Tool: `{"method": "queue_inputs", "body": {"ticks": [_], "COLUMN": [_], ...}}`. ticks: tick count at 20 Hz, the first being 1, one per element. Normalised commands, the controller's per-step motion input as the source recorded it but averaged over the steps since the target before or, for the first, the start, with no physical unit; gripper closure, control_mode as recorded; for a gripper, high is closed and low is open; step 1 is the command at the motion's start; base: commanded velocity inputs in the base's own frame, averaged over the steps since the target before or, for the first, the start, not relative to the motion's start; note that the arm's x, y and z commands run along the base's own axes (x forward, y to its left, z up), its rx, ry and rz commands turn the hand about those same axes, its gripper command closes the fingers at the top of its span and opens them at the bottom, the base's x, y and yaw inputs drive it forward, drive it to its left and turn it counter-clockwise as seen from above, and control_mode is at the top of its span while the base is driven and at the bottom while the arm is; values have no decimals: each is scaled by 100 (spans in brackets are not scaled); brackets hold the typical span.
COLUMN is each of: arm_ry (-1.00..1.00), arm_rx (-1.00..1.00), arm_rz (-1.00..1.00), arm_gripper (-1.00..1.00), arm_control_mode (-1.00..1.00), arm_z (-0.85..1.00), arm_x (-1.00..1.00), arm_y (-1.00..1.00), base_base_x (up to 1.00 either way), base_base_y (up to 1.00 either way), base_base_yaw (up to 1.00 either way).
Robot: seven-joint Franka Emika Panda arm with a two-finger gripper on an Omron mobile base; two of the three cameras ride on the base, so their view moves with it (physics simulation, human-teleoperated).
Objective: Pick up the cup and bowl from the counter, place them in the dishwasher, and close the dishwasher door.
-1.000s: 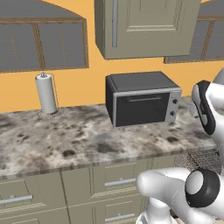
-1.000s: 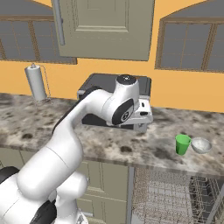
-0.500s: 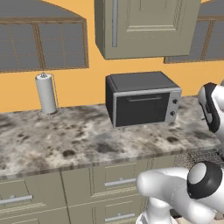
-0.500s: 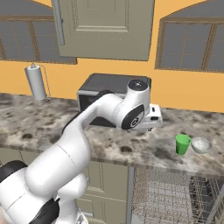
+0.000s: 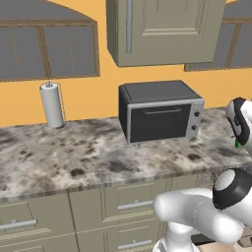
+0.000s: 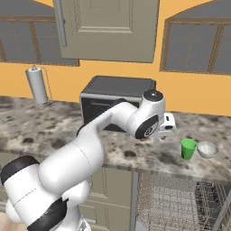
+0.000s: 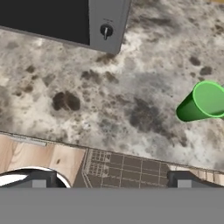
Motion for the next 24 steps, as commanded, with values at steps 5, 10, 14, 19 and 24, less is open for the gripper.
{"method": "queue_inputs", "body": {"ticks": [5, 10, 14, 19, 24], "arm_ry": [0, 0, 0, 0, 0], "arm_rx": [-3, -3, 0, 0, 0], "arm_rz": [0, 0, 0, 0, 0], "arm_gripper": [-100, -100, -100, -100, -100], "arm_control_mode": [-100, -100, -100, -100, -100], "arm_z": [-16, -14, -20, -21, -22], "arm_x": [20, 12, 17, 24, 26], "arm_y": [-22, -31, -34, -34, -31], "base_base_x": [0, 0, 0, 0, 0], "base_base_y": [0, 0, 0, 0, 0], "base_base_yaw": [0, 0, 0, 0, 0]}}
